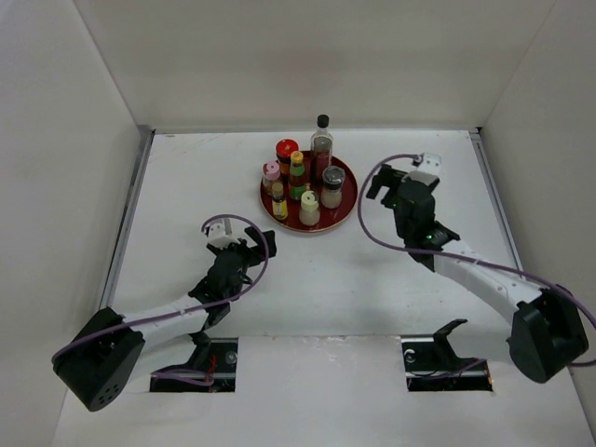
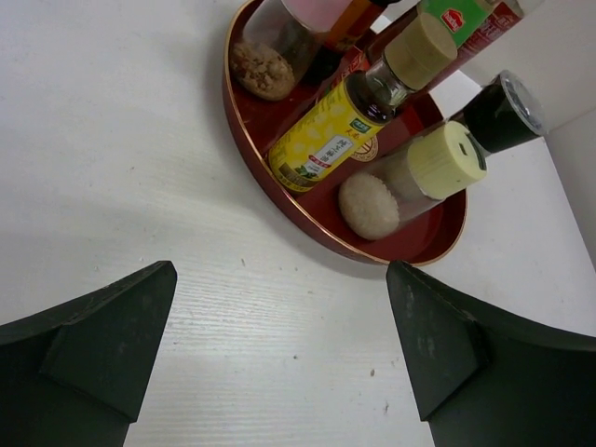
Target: Organize the condiment bottles
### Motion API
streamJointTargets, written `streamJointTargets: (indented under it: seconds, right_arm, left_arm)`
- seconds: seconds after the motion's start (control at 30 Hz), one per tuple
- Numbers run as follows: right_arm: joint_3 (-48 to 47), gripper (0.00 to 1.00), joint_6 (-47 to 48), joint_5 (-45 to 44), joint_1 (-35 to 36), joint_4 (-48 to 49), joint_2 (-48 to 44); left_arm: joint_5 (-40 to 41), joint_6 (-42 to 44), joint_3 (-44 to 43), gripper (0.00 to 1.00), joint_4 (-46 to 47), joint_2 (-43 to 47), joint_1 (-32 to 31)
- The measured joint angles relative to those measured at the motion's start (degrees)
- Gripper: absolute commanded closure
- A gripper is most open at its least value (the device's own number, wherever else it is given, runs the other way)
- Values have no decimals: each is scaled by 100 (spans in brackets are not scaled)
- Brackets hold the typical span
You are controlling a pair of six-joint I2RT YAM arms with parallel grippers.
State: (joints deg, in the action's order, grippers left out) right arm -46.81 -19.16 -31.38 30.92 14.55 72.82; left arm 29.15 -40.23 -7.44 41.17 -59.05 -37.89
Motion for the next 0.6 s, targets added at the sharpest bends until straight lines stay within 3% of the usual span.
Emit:
streamJointTargets:
  seconds: [0.2, 0.6]
  right_arm:
    - [1180, 0, -890, -428, -470, 92, -485]
    - [1788, 0, -1425, -424, -680, 461, -590]
  left_arm:
    - [81, 83, -361, 0, -256, -378, -601]
    - [848, 151, -2052, 0, -2190, -1222, -2000]
